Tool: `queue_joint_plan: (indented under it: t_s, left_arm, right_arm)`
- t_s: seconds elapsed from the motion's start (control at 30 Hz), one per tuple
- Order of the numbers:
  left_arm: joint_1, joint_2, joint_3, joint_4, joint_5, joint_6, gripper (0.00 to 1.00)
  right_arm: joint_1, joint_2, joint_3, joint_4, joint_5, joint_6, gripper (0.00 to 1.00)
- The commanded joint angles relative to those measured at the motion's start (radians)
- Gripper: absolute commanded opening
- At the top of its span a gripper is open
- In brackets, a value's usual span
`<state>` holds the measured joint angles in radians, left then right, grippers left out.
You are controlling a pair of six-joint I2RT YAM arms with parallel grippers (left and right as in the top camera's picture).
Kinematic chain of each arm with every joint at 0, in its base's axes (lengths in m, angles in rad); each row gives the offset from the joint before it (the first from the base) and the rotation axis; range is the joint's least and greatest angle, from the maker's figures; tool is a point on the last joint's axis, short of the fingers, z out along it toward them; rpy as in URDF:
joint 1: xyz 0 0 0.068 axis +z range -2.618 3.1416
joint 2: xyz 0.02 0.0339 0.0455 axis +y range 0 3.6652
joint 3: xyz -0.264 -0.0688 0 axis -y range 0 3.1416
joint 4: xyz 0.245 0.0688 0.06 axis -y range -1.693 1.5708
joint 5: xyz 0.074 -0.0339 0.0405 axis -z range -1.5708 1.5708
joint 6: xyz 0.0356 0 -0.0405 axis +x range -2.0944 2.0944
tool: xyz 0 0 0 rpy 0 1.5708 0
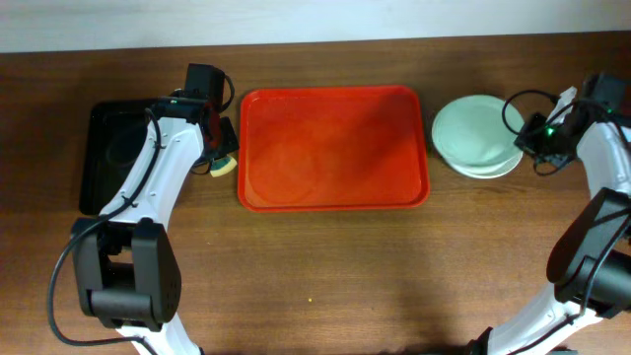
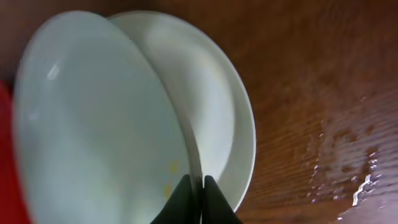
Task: Clean dirty plates on tray and stack at the side
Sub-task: 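Lift the green plate with the right gripper and stack it on the pile, then place the sponge back in the black tray with the left gripper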
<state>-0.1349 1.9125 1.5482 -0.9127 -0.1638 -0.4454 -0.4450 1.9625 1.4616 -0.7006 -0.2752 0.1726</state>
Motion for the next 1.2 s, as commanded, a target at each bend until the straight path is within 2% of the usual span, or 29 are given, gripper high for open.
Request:
queue_joint_plan:
  t_s: [0.0,0.03,0.1,0.13,0.17,0.2,0.23,0.27,0.33,0.43,0.47,0.53,0.67,0.7,0.73,0.77,0.87,0.9,1.0,1.03,1.1,1.17]
  left_arm:
    - [0.004,-0.014,-0.003,0.003,0.004,0.006,0.0]
    - [0.004,-0.014,-0.003,0.006,0.004,0.005,0.0]
    - [0.004,-0.014,-0.003,0.011,0.004,0.005,0.0]
    - [0.004,-0.014,-0.003,0.011,0.004,0.005,0.0]
    - [0.005,-0.014,-0.003,0.022,0.006,0.005,0.0]
    - [0.005,-0.014,-0.003,0.039,0.015,0.005,0.0]
    - [0.013,-0.014,-0.003,0.053,0.006,0.005,0.0]
    - [0.045,-0.014,-0.003,0.08,-0.037,0.005,0.0]
    - [0.146,-0.013,-0.007,0.139,-0.064,0.005,0.0]
    - [0.296,0.0,-0.009,0.243,-0.065,0.005,0.0]
    - [0.333,0.029,-0.009,0.274,-0.061,0.005,0.0]
    - [0.364,0.119,-0.009,0.317,0.011,0.006,0.0]
    - [0.365,0.247,-0.009,0.378,0.003,0.034,0.0]
    - [0.365,0.26,-0.009,0.378,-0.012,0.035,0.31]
    - [0.365,0.26,-0.008,0.377,-0.012,0.035,0.89]
    - [0.365,0.243,-0.003,0.375,-0.012,0.035,0.99]
    - [0.365,0.043,0.019,0.275,-0.009,0.035,0.99]
    - [0.365,-0.046,0.019,0.212,0.032,0.035,0.99]
    - [0.357,-0.276,0.019,0.004,0.304,0.035,0.99]
    - [0.339,-0.345,0.018,-0.06,0.335,0.036,0.99]
    - [0.299,-0.448,-0.016,-0.142,0.332,0.086,0.99]
    - [0.251,-0.58,-0.115,-0.156,0.325,0.103,0.99]
  right_arm:
    - [0.0,-0.024,-0.043,0.03,0.159,0.132,0.07]
    - [0.0,-0.024,-0.048,0.036,0.156,0.131,0.16]
    - [0.0,-0.024,-0.048,0.024,0.155,0.121,0.15]
    - [0.0,-0.03,-0.046,0.014,0.126,0.121,0.26]
    - [0.0,-0.048,-0.032,-0.015,0.08,0.121,0.49]
    - [0.0,-0.087,-0.019,-0.046,0.035,0.122,0.64]
    - [0.007,-0.144,-0.019,-0.068,0.0,0.125,0.89]
    - [0.023,-0.219,-0.019,-0.109,-0.004,0.148,0.99]
    - [0.074,-0.333,-0.02,-0.184,-0.002,0.158,0.99]
    - [0.277,-0.433,-0.024,-0.229,0.006,0.158,0.99]
    - [0.365,-0.434,-0.024,-0.223,0.067,0.159,0.99]
    - [0.53,-0.434,-0.024,-0.219,0.23,0.212,0.99]
    - [0.78,-0.435,-0.024,-0.203,0.424,0.234,0.99]
    - [0.842,-0.441,-0.024,-0.204,0.494,0.255,0.99]
    - [0.86,-0.449,-0.024,-0.204,0.497,0.255,0.99]
    - [0.873,-0.467,-0.024,-0.208,0.497,0.255,0.99]
    - [0.878,-0.593,-0.024,-0.266,0.497,0.252,0.99]
    - [0.878,-0.633,-0.024,-0.302,0.496,0.256,0.99]
    - [0.878,-0.835,-0.024,-0.465,0.489,0.337,0.99]
    - [0.878,-0.929,-0.025,-0.539,0.486,0.345,0.99]
    - [0.878,-1.064,-0.042,-0.609,0.486,0.345,0.99]
    - [0.878,-1.181,-0.084,-0.633,0.485,0.369,0.99]
